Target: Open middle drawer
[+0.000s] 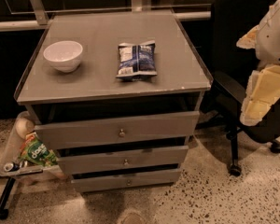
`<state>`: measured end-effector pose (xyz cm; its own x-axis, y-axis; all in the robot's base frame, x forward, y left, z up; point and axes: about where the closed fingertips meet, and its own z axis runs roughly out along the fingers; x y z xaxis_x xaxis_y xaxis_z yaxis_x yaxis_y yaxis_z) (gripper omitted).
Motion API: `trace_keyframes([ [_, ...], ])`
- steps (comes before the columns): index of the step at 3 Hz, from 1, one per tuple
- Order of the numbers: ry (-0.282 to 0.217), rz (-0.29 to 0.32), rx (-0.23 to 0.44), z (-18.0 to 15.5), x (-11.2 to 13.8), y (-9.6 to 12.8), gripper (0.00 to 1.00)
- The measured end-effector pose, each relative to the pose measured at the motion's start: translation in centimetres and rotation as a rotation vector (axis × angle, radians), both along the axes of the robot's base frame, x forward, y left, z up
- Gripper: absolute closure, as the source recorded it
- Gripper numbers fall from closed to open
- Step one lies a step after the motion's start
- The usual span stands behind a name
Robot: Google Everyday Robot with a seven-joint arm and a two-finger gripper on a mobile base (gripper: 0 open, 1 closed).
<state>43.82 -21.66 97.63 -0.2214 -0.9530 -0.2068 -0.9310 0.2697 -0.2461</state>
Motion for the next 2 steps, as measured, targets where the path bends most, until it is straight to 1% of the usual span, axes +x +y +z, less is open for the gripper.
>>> trace_keyframes([
  [1, 0.0, 0.0, 0.0, 0.0, 0.0, 0.0, 0.0],
  [2, 0.005, -0.002, 0.005, -1.4, -0.5, 0.6, 0.0],
])
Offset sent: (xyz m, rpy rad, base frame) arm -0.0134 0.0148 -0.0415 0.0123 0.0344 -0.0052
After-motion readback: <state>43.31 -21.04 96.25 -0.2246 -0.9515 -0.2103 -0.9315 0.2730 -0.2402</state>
